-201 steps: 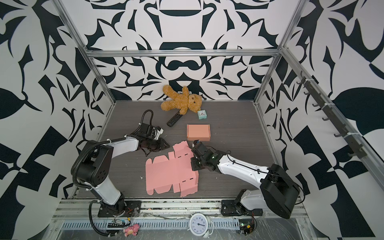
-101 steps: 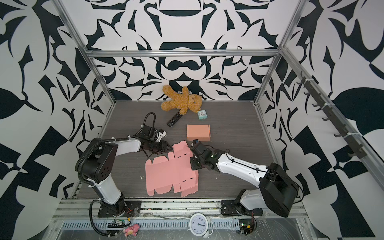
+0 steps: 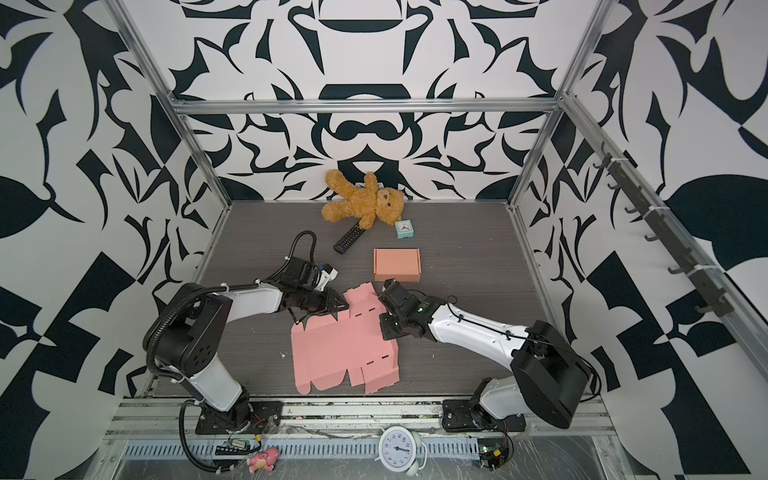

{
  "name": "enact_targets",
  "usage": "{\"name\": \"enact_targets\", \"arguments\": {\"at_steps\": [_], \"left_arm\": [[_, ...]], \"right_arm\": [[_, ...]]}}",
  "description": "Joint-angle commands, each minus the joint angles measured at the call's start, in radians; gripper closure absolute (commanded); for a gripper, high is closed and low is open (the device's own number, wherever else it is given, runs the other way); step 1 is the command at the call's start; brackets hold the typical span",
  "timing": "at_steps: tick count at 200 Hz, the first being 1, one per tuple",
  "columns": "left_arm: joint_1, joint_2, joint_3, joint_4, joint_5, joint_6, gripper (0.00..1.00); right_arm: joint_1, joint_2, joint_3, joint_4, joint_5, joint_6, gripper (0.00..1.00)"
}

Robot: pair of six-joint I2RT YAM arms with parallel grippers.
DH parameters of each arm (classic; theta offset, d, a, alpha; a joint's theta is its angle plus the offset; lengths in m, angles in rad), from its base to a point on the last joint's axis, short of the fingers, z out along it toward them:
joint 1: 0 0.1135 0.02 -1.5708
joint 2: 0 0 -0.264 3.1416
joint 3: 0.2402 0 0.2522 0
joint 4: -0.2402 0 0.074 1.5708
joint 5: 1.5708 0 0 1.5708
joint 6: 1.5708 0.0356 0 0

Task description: Fold the paper box

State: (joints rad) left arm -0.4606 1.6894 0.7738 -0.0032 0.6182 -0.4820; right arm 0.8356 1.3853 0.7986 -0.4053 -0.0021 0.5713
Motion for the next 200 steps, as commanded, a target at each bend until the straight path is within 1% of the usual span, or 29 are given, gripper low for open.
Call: {"name": "enact_targets", "arguments": {"at_steps": [1, 57, 69, 84, 94, 156, 182, 200], "left_arm": [[-0.025, -0.034, -0.024, -0.007, 0.017, -0.006, 0.73], [-0.051, -0.072, -0.059, -0.023, -0.001, -0.002, 0.71], [-0.051, -0.077, -0.065, -0.027, -0.005, 0.001, 0.68], [-0.051, -0.086, -0.074, -0.031, -0.010, 0.003, 0.60], [-0.051, -0.091, -0.078, -0.034, -0.015, 0.006, 0.58], [-0.051, -0.132, -0.106, -0.037, -0.005, 0.002, 0.58], [-0.047, -0.192, -0.114, -0.044, 0.017, -0.005, 0.57], [-0.026, -0.247, -0.113, -0.064, 0.014, -0.005, 0.57]], "right_arm": [[0.005, 0.000, 0.047, 0.000, 0.022, -0.015, 1.00], [0.005, 0.023, 0.070, -0.021, 0.036, -0.038, 1.00], [0.005, 0.027, 0.075, -0.026, 0.043, -0.046, 1.00], [0.005, 0.030, 0.084, -0.041, 0.057, -0.059, 1.00], [0.005, 0.032, 0.092, -0.051, 0.067, -0.070, 1.00], [0.006, 0.026, 0.116, -0.061, 0.079, -0.156, 1.00], [0.019, 0.012, 0.125, -0.068, 0.099, -0.207, 1.00], [0.041, -0.016, 0.126, -0.071, 0.126, -0.265, 1.00]]}}
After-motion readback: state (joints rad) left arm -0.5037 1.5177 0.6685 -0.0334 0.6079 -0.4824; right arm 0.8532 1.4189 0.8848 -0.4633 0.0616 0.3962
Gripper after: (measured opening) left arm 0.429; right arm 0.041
